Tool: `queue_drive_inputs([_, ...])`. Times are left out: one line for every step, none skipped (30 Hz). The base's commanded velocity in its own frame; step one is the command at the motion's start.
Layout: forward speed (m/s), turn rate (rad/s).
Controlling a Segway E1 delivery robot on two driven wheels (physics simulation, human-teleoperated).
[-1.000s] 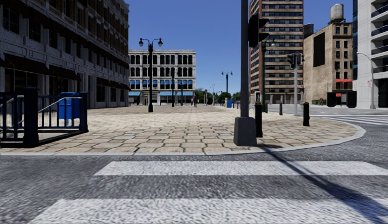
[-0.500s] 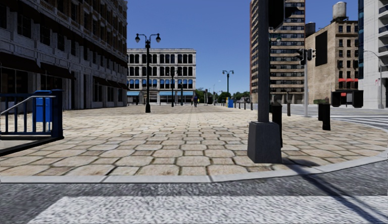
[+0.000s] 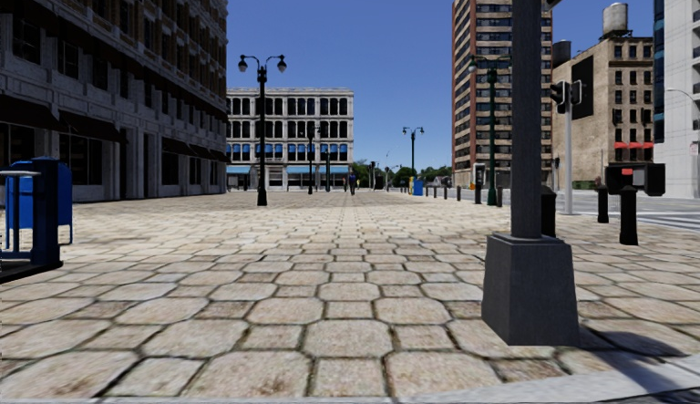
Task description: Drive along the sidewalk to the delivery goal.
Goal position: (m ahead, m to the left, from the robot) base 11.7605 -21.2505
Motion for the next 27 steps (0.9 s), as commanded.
queue_drive_inputs([1.47, 0.0])
queue_drive_inputs([1.47, 0.0])
queue_drive_inputs([1.47, 0.0])
queue_drive_inputs([1.47, 0.0])
queue_drive_inputs([1.46, 0.0])
queue_drive_inputs([1.46, 0.0])
queue_drive_inputs([1.46, 0.0])
queue_drive_inputs([1.46, 0.0])
queue_drive_inputs([1.46, 0.0])
queue_drive_inputs([1.46, 0.0])
queue_drive_inputs([1.46, 0.0])
queue_drive_inputs([1.46, 0.0])
queue_drive_inputs([1.46, 0.0])
queue_drive_inputs([1.46, 0.0])
queue_drive_inputs([1.46, 0.0])
queue_drive_inputs([1.46, 0.0])
queue_drive_inputs([1.46, 0.0])
queue_drive_inputs([1.46, 0.0])
queue_drive_inputs([1.46, 0.0])
queue_drive_inputs([1.46, 0.0])
queue_drive_inputs([1.46, 0.0])
queue_drive_inputs([1.46, 0.0])
queue_drive_inputs([1.46, 0.0])
queue_drive_inputs([1.46, 0.0])
queue_drive_inputs([1.46, 0.0])
queue_drive_inputs([1.46, 0.0])
queue_drive_inputs([1.46, 0.0])
